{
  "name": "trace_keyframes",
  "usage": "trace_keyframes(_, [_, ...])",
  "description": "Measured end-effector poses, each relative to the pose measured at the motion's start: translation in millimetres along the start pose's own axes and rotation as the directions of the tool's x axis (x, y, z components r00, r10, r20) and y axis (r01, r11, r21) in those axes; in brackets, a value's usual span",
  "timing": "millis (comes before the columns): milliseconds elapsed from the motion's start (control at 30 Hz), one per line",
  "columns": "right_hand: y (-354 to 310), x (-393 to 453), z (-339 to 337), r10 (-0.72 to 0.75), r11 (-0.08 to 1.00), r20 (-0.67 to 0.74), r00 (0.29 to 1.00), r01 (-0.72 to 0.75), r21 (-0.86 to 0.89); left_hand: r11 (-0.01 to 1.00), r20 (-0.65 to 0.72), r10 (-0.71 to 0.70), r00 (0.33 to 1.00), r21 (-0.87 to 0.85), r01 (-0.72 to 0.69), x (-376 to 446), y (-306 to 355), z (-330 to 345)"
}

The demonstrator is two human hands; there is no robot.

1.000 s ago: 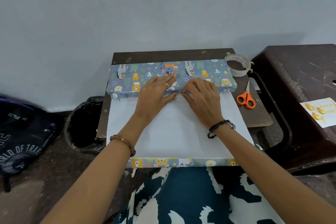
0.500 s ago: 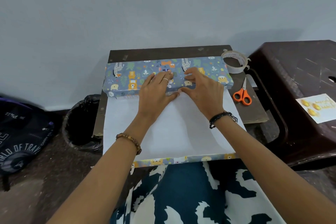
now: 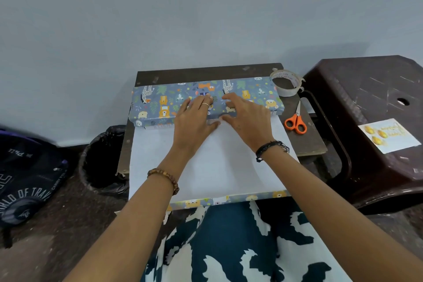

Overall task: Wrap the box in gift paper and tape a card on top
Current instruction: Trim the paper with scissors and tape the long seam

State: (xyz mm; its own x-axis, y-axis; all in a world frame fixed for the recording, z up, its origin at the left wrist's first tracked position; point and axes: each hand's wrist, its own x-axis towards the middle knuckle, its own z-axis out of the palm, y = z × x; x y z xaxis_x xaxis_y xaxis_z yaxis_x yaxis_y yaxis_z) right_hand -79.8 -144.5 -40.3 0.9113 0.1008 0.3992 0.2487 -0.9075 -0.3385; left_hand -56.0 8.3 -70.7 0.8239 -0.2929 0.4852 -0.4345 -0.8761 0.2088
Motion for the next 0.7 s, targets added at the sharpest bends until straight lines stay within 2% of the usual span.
trace_keyframes(200, [8.8, 8.4, -1.7, 0.052, 0.996, 0.072, 0.996, -0.046, -0.075, 0.999, 0.038, -0.037, 0.999, -0.006, 0.037, -0.8, 3.9, -2.6])
trace_keyframes(267, [8.8, 12.8, -4.2, 0.073, 0.996, 0.087, 0.993, -0.068, -0.062, 0.998, 0.146, -0.062, 0.987, -0.014, 0.065, 3.4, 9.2, -10.8])
trace_keyframes(367, [9.2, 19.6, -13.7, 0.123, 0.99, 0.189, 0.974, -0.135, 0.05, 0.996, 0.433, -0.087, 0.897, 0.013, 0.09, 23.5, 14.8, -31.2])
trace_keyframes(433, [7.5, 19.8, -24.9, 0.14, 0.956, 0.306, 0.942, -0.209, 0.207, 0.996, 0.545, -0.078, 0.835, 0.008, 0.088, 31.4, 20.5, -48.0])
trace_keyframes(500, [2.8, 13.5, -38.3, 0.078, 0.953, 0.39, 0.917, -0.184, 0.242, 0.993, 0.585, -0.033, 0.811, -0.07, 0.091, 25.8, 30.3, -61.1])
trace_keyframes(600, [-6.1, -5.2, -58.0, 0.015, 0.983, 0.446, 0.895, -0.095, 0.158, 0.928, 0.568, 0.019, 0.823, -0.317, 0.197, -1.4, 53.7, -78.5])
trace_keyframes(633, [-7.7, -11.9, -63.3, 0.001, 0.988, 0.461, 0.888, -0.072, 0.137, 0.919, 0.585, 0.025, 0.811, -0.332, 0.212, -11.1, 61.4, -85.3])
trace_keyframes(700, [-9.9, -27.0, -73.0, -0.007, 0.993, 0.497, 0.868, -0.054, 0.109, 0.945, 0.666, 0.017, 0.746, -0.255, 0.206, -29.8, 70.6, -97.0])
